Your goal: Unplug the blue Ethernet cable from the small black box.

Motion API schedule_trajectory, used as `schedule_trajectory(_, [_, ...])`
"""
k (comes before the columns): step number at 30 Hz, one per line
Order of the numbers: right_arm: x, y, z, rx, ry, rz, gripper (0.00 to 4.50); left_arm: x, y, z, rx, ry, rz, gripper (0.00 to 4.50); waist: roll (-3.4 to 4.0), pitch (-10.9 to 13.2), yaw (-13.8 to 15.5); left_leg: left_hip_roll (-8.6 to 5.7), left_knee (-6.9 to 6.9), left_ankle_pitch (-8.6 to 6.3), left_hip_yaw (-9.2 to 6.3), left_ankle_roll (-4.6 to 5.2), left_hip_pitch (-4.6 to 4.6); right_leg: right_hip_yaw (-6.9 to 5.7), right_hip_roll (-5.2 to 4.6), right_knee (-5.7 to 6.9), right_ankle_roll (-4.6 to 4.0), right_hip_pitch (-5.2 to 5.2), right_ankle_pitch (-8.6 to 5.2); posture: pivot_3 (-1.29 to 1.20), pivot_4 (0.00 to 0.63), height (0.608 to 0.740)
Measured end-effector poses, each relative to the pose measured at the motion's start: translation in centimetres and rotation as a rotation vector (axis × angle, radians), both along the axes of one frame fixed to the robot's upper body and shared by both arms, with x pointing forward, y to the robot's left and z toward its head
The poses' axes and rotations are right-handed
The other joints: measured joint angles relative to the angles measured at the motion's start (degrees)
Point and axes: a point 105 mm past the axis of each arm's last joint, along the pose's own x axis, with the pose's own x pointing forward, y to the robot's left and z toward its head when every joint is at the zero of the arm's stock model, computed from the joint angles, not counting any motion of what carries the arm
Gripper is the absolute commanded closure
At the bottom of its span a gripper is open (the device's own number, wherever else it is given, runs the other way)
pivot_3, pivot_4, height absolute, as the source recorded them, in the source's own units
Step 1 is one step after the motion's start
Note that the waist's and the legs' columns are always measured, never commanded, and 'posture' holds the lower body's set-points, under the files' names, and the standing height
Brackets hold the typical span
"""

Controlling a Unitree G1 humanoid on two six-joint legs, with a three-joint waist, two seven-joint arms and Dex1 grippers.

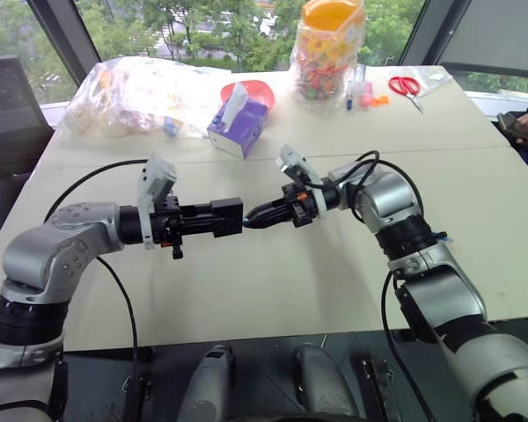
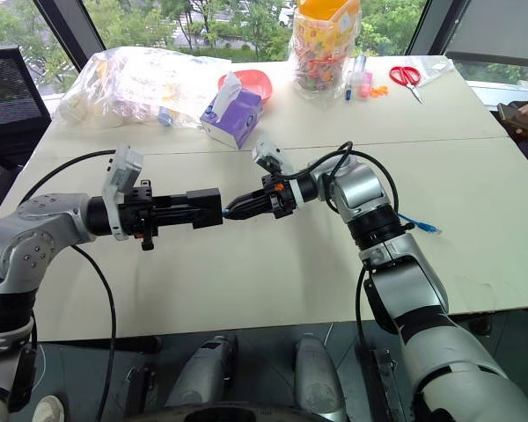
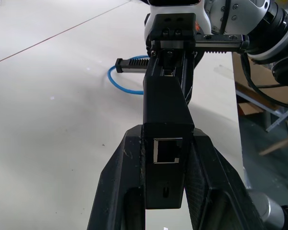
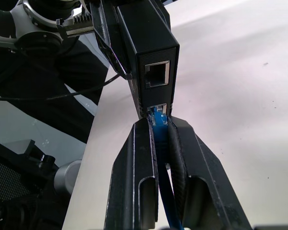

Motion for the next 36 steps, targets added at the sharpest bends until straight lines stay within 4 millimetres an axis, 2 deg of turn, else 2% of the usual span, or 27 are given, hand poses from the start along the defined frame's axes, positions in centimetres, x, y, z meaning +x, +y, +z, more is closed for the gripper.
schedule_trajectory(9, [0.3,-0.1,-0.5,-0.009,-0.062,0.011,4.43,-0.4,0.5,-0.1,0.028,0.006,0.012,4.03,0.0,0.0,-0.15,0.0,-0.01,0.0,0.0,0.0,0.0,0.0,0.0,0.01,0.0,-0.01,0.0,0.0,0.15,0.726])
schedule_trajectory(10, [0.9,-0.8,-0.9,-0.031,-0.064,-0.026,4.43,-0.6,0.9,-0.2,0.034,0.014,0.018,4.03,0.0,0.0,-0.11,0.0,-0.01,0.0,0.0,0.0,0.0,0.0,0.01,0.01,0.0,-0.01,0.0,0.0,0.15,0.726])
schedule_trajectory(13, [3.2,-5.1,-2.1,-0.093,-0.046,-0.202,4.43,-1.5,1.8,-0.4,0.036,0.045,0.03,4.03,-0.02,0.01,0.37,-0.02,0.03,0.0,0.0,0.0,-0.1,0.0,-0.02,-0.08,-0.19,-0.01,-0.1,0.0,0.15,0.726])
schedule_trajectory(15, [3.8,-6.4,-2.0,-0.093,-0.056,-0.253,4.43,-1.6,2.2,-0.2,0.028,0.046,0.043,4.03,-0.02,0.01,0.12,-0.01,0.04,0.0,0.01,0.0,-0.1,0.0,-0.01,-0.08,-0.19,-0.02,-0.1,0.0,0.15,0.726])
schedule_trajectory(19, [5.4,-7.8,-1.7,-0.071,-0.12,-0.369,4.43,-1.6,2.1,0.0,0.037,0.022,0.05,4.03,-0.02,0.01,-0.29,0.01,-0.02,0.0,0.02,0.0,-0.03,0.0,0.0,-0.04,-0.17,-0.03,-0.09,0.0,0.15,0.726])
schedule_trajectory(22, [8.1,-7.6,-1.3,-0.041,-0.241,-0.555,4.43,0.0,1.3,-0.3,0.018,-0.046,0.103,4.03,-0.02,0.02,-0.17,0.01,0.0,0.0,0.03,0.0,0.01,0.01,0.0,0.0,-0.17,0.01,-0.07,0.0,0.15,0.726])
schedule_trajectory(27, [10.9,-6.4,-1.1,-0.034,-0.364,-0.753,2.34,4.8,-0.7,-1.5,0.034,-0.2,0.266,4.03,-0.03,0.02,0.38,-0.02,0.07,0.02,0.02,-0.01,-0.03,0.02,0.0,-0.04,0.0,0.05,0.03,0.0,0.15,0.726])
schedule_trajectory(31, [11.9,-7.4,-1.2,-0.045,-0.404,-0.876,0.33,7.6,-2.4,-2.9,0.014,-0.243,0.348,4.03,-0.03,0.02,0.52,-0.07,0.05,0.02,0.02,-0.01,-0.09,0.02,-0.03,-0.07,0.03,0.02,0.05,0.0,0.15,0.726])
schedule_trajectory(32, [12.1,-7.6,-1.2,-0.047,-0.409,-0.894,0.02,8.1,-2.8,-3.6,0.017,-0.247,0.362,4.03,-0.03,0.01,0.37,-0.07,0.03,0.01,0.02,0.0,-0.09,0.02,-0.03,-0.06,0.04,0.01,0.05,0.0,0.15,0.726])
schedule_trajectory(36, [11.9,-8.4,-0.6,0.039,-0.351,-0.945,0.02,9.1,-3.6,-6.3,0.063,-0.254,0.382,4.03,-0.02,0.01,-0.15,-0.05,-0.05,0.01,0.02,0.0,-0.07,0.02,-0.02,0.07,0.04,-0.08,0.05,0.0,0.15,0.726])
